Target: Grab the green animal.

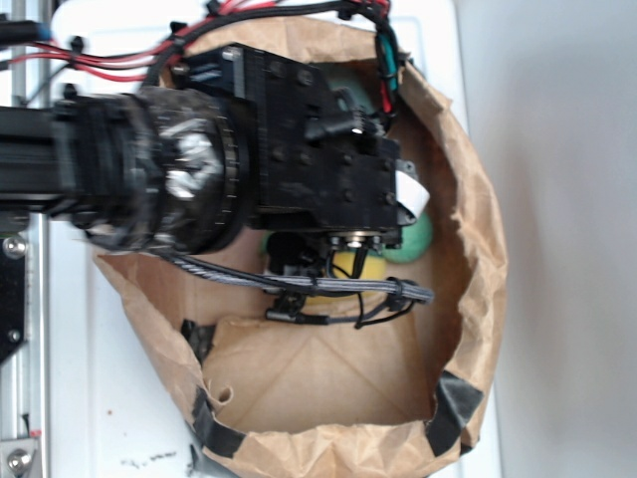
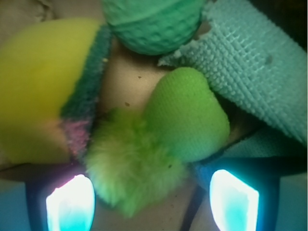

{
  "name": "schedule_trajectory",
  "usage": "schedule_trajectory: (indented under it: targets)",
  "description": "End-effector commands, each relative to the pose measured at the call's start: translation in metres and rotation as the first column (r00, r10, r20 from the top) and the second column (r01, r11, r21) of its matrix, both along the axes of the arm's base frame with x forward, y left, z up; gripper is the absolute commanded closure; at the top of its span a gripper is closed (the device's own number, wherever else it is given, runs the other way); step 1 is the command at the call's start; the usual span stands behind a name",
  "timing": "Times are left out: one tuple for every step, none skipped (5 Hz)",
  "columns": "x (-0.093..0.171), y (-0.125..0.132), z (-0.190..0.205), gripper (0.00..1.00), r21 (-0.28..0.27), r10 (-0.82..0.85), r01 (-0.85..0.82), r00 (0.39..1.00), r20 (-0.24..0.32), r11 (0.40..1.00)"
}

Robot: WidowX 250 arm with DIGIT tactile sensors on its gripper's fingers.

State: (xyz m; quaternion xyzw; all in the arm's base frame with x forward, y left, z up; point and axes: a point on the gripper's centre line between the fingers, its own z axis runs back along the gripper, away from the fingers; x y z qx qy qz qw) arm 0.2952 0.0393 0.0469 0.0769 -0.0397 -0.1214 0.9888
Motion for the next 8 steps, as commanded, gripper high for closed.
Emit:
schedule_trajectory:
  targets:
    - [0.014,-0.017,-0.007,0.09,0.049,-0.031,0.03,0.999,0.017,0.998]
    - [0.014,-0.017,-0.004,1.0,0.048,-0.006,0.005,0.999,0.035,0.999]
    - [0.009,-0.016,-0.002,1.0,0.041,0.005,-0.007,0.999,0.048,0.999]
    - [0.009,-0.015,-0.001,1.0,0.046,0.008,-0.01,0.999,0.052,0.999]
    - [0.008,-0.01,0.014,1.0,-0.001,0.022,-0.022,0.998,0.056,1.0]
    - [0.003,-0.004,0.045,1.0,-0.098,0.048,-0.041,0.996,0.07,0.994]
    - [-0.005,0.002,0.09,1.0,-0.174,0.095,-0.086,0.995,0.042,0.981]
    - [-0.012,0.01,0.118,1.0,-0.189,0.168,-0.159,0.985,0.033,0.969]
